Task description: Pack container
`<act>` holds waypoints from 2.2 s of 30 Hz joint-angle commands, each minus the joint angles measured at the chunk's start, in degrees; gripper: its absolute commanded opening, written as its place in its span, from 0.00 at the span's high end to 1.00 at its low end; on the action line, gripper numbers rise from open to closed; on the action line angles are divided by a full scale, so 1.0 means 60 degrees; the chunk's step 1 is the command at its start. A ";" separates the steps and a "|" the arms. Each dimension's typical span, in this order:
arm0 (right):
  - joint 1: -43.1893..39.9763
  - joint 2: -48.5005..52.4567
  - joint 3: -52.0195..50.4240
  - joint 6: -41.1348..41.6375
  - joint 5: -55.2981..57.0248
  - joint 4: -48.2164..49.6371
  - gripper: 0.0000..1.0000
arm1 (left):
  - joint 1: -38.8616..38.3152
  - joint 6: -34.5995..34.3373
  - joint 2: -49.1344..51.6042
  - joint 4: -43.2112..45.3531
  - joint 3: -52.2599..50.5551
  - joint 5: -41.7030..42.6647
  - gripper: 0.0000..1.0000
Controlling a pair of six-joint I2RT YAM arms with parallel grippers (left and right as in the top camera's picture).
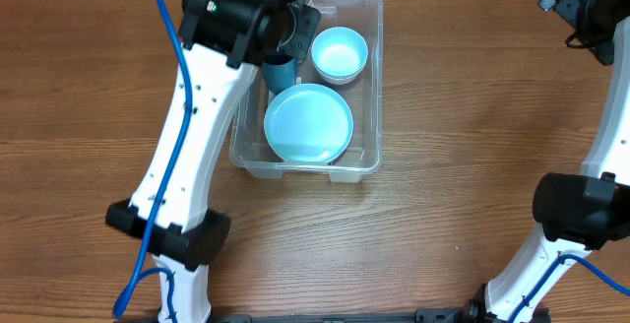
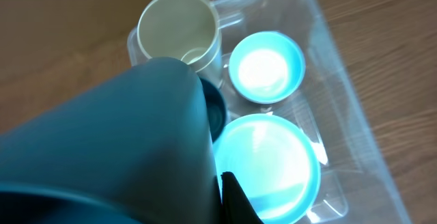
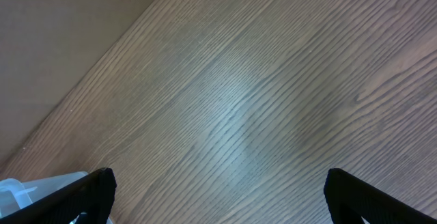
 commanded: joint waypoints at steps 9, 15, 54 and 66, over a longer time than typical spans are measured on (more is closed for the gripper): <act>-0.0004 -0.0219 0.0175 0.0033 0.0095 0.0044 0.00 | 0.0160 -0.0237 0.0656 -0.0328 -0.0004 0.0525 0.96; -0.0004 -0.0219 0.0175 0.0033 0.0095 0.0044 0.00 | 0.0160 -0.0244 0.0656 -0.0350 -0.0004 0.0630 0.96; -0.0004 -0.0219 0.0175 0.0033 0.0095 0.0044 0.00 | 0.0903 -0.2353 -0.4164 -0.2218 0.0091 -0.1443 0.00; -0.0004 -0.0219 0.0175 0.0033 0.0095 0.0044 0.00 | 0.4357 -0.1206 -1.1231 0.9428 -1.2429 0.1891 0.00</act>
